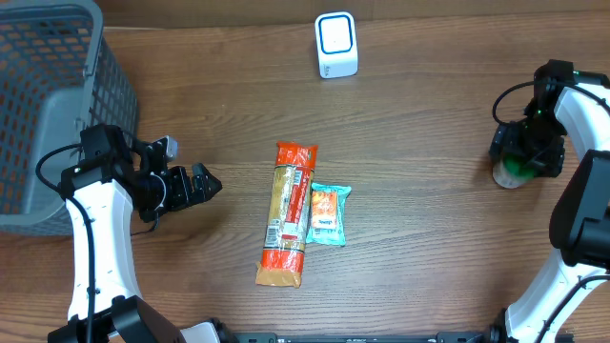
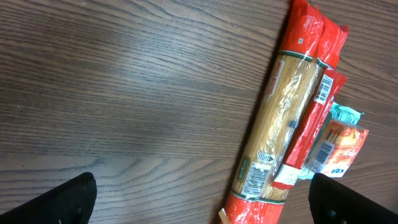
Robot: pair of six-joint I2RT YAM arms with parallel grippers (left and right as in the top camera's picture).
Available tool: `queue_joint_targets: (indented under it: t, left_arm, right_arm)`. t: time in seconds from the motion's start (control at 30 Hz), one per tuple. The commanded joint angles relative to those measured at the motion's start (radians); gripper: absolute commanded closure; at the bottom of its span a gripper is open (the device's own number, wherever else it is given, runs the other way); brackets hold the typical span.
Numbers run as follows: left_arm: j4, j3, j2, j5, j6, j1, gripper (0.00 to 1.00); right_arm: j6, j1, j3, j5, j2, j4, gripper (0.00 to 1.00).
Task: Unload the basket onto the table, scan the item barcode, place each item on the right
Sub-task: 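Move the jar right and set it down at the table's right edge, then reach the right gripper to the small orange snack box and grasp it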
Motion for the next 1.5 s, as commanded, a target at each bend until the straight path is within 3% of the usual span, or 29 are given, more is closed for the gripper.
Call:
queue_joint_targets:
  t: [0.0,0.07,0.3,0.57,0.63,0.93,1.1,1.47]
  left_arm:
    - [0.001,0.000,0.004,0.014,0.029,-0.007,0.00]
    - [0.001,0.000,0.004,0.014,0.029,-0.007,0.01]
    - [0.000,0.000,0.004,0.014,0.029,-0.007,0.01]
    - [0.001,0.000,0.004,0.015,0.029,-0.007,0.00]
    - [0.001,0.000,0.004,0.014,0.029,-0.007,0.01]
    - [0.001,0.000,0.004,0.015,0.029,-0.007,0.01]
    - [0.001,0.000,0.004,0.015,0.029,-0.007,0.01]
    - [0.001,0.000,0.004,0.015,0.029,-0.007,0.00]
  right_arm:
    - [0.003,0.004,-0.002,-0.006,-0.021,0.000,0.05]
    - [0.003,0.004,0.005,-0.010,-0.039,-0.009,0.00]
    - [-0.001,0.018,0.111,-0.053,-0.210,-0.096,0.00]
    - [-0.055,0.047,0.179,-0.520,-0.412,-0.053,0.00]
    - [-0.055,0.051,0.179,-0.603,-0.415,-0.071,0.10]
    - [-0.085,0.198,0.019,-0.626,-0.412,-0.113,0.21]
    - [-0.076,0.348,-0.192,-0.626,-0.412,0.058,0.23]
    - [0.113,0.640,-0.543,-0.626,-0.412,0.561,0.50]
